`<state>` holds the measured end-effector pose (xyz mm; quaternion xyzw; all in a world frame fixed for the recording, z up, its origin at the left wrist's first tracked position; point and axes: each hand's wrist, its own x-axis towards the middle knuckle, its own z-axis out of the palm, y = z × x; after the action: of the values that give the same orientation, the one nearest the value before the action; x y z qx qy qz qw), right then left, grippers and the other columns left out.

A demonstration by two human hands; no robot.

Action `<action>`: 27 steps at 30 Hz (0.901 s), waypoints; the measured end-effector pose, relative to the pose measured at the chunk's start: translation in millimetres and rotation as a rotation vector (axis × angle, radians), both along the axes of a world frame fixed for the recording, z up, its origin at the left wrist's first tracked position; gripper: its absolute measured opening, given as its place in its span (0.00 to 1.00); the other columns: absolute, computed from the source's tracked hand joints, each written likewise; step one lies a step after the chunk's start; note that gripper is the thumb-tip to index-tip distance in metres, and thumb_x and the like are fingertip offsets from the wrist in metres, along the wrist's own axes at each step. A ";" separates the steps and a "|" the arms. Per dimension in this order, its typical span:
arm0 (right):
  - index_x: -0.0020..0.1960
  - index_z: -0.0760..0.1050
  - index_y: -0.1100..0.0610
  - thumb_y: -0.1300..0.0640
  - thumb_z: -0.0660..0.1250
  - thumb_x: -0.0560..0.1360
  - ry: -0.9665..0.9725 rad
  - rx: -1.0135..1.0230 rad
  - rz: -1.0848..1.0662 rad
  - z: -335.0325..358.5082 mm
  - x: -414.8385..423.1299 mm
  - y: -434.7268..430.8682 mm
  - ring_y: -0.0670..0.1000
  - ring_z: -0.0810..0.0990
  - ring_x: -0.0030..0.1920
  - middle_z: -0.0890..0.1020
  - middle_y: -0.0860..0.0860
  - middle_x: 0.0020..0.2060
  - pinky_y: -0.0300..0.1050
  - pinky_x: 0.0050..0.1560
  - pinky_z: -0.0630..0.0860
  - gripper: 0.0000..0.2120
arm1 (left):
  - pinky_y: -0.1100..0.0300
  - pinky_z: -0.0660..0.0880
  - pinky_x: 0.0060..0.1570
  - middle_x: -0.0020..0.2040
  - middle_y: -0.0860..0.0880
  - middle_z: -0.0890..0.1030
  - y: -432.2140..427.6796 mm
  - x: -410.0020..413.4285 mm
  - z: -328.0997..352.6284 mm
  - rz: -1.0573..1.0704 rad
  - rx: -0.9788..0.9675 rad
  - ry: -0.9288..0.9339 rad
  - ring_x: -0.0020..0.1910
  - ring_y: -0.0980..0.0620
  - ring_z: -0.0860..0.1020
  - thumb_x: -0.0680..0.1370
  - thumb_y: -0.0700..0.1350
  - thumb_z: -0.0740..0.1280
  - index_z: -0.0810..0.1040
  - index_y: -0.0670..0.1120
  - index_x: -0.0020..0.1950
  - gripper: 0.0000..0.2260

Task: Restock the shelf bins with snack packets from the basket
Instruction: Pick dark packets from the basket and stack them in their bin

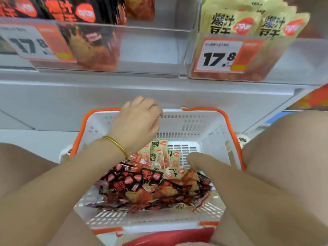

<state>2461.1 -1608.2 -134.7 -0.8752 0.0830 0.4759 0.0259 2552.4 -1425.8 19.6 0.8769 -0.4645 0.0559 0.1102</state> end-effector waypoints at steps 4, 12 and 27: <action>0.53 0.74 0.59 0.70 0.58 0.76 -0.023 -0.007 0.026 -13.7 -6.6 2.6 0.51 0.70 0.41 0.70 0.51 0.39 0.42 0.45 0.69 0.11 | 0.50 0.73 0.44 0.50 0.46 0.80 -1.8 3.6 -7.6 -0.002 0.055 0.033 0.48 0.42 0.76 0.74 0.47 0.54 0.81 0.44 0.49 0.17; 0.46 0.71 0.57 0.63 0.62 0.76 -0.278 0.275 -0.002 83.1 65.3 7.8 0.53 0.76 0.42 0.76 0.53 0.44 0.46 0.42 0.74 0.02 | 0.51 0.69 0.63 0.66 0.49 0.73 -13.7 6.1 -15.4 0.063 0.292 0.332 0.65 0.48 0.70 0.79 0.48 0.61 0.70 0.50 0.68 0.17; 0.46 0.73 0.57 0.62 0.67 0.75 -0.506 0.993 -0.781 152.0 55.3 1.9 0.49 0.83 0.39 0.83 0.51 0.38 0.44 0.40 0.81 0.04 | 0.61 0.70 0.30 0.39 0.49 0.73 4.4 31.6 21.3 0.480 -0.314 0.902 0.30 0.54 0.72 0.71 0.36 0.72 0.72 0.47 0.50 0.14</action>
<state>2516.4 -1606.3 17.3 -0.7499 0.1559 0.1941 0.6129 2584.0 -1421.3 40.9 0.8684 -0.1434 -0.2341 0.4129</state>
